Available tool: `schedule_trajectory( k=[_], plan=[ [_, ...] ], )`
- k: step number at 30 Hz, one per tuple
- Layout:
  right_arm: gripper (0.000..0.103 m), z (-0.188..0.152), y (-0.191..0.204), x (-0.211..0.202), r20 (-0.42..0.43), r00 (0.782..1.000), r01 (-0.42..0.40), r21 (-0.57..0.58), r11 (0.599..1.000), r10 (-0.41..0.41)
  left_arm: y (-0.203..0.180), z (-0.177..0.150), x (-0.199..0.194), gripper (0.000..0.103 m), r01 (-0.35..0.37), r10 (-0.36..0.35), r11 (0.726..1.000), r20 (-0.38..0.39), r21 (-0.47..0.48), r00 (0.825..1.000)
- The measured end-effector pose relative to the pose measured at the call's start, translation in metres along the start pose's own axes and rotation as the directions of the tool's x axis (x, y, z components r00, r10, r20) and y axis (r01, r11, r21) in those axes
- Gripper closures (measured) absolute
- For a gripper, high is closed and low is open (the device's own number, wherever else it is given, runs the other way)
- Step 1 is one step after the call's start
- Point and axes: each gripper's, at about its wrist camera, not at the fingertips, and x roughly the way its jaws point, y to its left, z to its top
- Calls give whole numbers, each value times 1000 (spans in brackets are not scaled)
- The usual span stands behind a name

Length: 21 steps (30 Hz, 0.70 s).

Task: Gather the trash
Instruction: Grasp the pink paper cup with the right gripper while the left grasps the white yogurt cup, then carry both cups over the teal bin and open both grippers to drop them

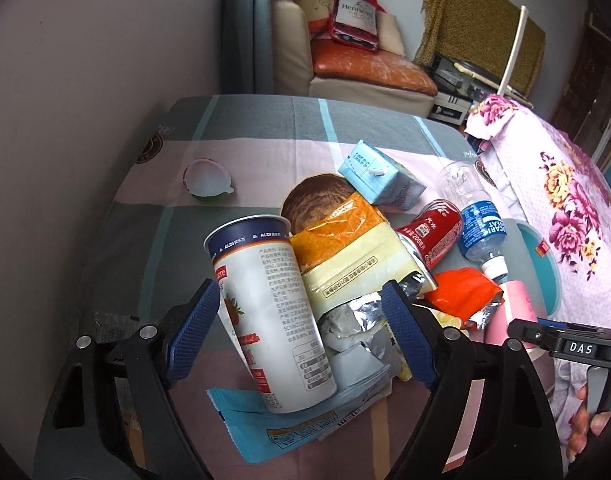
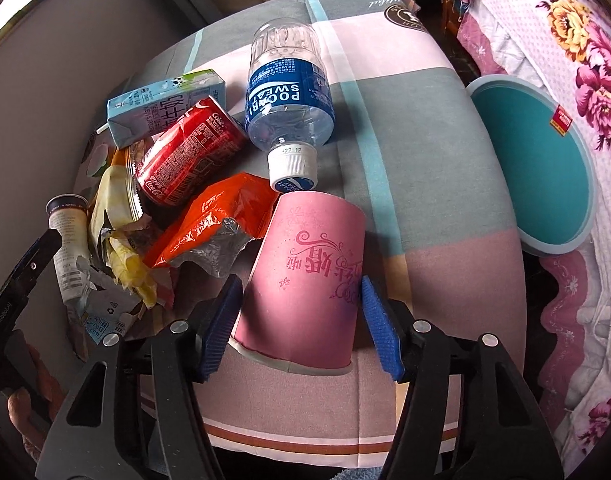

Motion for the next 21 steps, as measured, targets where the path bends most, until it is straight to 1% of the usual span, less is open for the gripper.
schedule_trajectory(
  k=[1, 3, 6, 7, 8, 9, 12, 13, 15, 18, 21],
  plan=[
    [43, 0, 0, 0, -2, 1000, 2, -1, 1000, -2, 10, -1, 4, 37, 10, -11, 1000, -23, -24, 1000],
    [43, 1, 0, 2, -7, 1000, 4, 1, 1000, -4, 23, -5, 14, 43, 19, -23, 998, -60, -57, 998],
    [41, 2, 1, 7, -16, 1000, 3, -1, 1000, -3, 30, -10, 34, 46, 41, -53, 994, -118, -101, 992],
    [41, 2, 1, 9, -21, 1000, 2, 0, 1000, -2, 32, -12, 39, 52, 51, -66, 992, -128, -115, 990],
    [40, 3, 1, 10, -22, 1000, 1, 1, 1000, -1, 32, -13, 43, 52, 70, -87, 990, -133, -125, 987],
    [40, 3, 2, 11, -23, 1000, -1, 1, 1000, 1, 31, -14, 44, 53, 75, -91, 989, -131, -124, 987],
    [40, 4, 1, 18, -40, 999, -26, 8, 1000, 26, 26, -12, 35, 53, 62, -70, 995, -94, -83, 993],
    [43, 4, 1, 17, -35, 999, -29, 6, 1000, 29, 24, -10, 29, 53, 63, -69, 995, -81, -75, 994],
    [44, 4, 3, 12, -20, 999, -35, -20, 999, 35, 23, -5, 17, 53, 65, -69, 995, -54, -70, 996],
    [44, 3, 1, 3, -8, 999, -51, -18, 999, 51, 22, 4, -2, 53, 82, -83, 994, -19, -67, 996],
    [44, 2, -7, -8, 9, 998, -59, -5, 998, 59, 13, 12, -21, 53, 116, -115, 992, 11, -43, 993]
  ],
)
